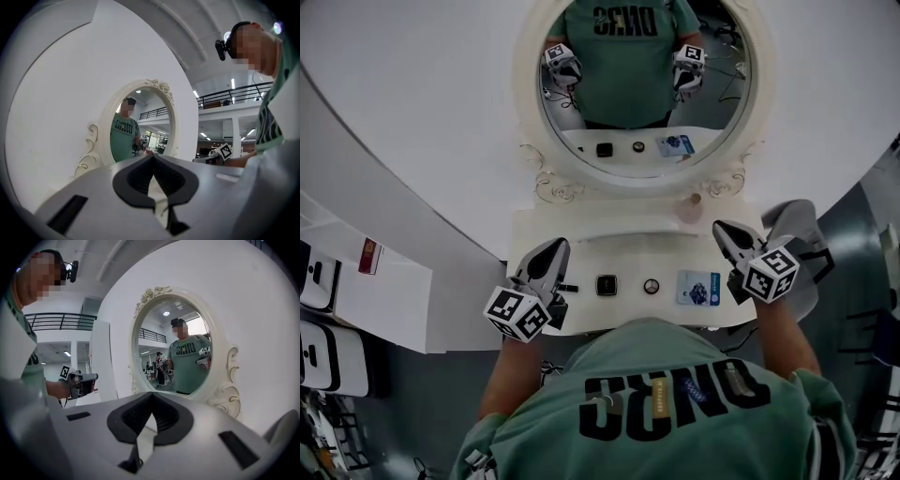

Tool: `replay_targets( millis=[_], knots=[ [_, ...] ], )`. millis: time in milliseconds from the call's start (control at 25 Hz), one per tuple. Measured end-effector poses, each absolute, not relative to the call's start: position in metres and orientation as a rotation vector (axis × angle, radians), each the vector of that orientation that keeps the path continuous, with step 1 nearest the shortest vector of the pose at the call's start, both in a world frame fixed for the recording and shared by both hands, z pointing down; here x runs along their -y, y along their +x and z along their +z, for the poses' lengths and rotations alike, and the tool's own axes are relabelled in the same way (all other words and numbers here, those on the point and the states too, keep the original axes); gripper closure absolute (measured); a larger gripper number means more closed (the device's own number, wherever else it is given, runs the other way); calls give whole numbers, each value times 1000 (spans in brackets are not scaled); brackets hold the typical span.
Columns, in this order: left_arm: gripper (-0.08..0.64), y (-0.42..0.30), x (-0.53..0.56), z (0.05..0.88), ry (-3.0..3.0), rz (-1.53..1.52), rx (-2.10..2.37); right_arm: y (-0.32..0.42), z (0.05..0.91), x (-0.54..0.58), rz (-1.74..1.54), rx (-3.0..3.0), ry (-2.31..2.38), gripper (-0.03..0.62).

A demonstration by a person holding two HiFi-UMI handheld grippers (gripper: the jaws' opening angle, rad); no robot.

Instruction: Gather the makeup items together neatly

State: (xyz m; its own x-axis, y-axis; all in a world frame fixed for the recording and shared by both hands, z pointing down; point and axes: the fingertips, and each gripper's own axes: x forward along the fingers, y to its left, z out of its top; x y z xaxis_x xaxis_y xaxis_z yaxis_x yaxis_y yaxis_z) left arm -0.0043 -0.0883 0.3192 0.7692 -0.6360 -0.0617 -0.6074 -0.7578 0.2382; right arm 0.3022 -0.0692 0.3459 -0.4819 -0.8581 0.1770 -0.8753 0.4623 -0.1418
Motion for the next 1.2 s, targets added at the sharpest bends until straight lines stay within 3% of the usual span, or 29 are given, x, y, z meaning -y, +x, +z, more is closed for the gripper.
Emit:
replay_targets(
  millis=[1200],
  knots=[
    [560, 2, 82, 328, 2743, -189, 965, 300, 350, 69, 287, 2601, 1517, 600]
  ],
)
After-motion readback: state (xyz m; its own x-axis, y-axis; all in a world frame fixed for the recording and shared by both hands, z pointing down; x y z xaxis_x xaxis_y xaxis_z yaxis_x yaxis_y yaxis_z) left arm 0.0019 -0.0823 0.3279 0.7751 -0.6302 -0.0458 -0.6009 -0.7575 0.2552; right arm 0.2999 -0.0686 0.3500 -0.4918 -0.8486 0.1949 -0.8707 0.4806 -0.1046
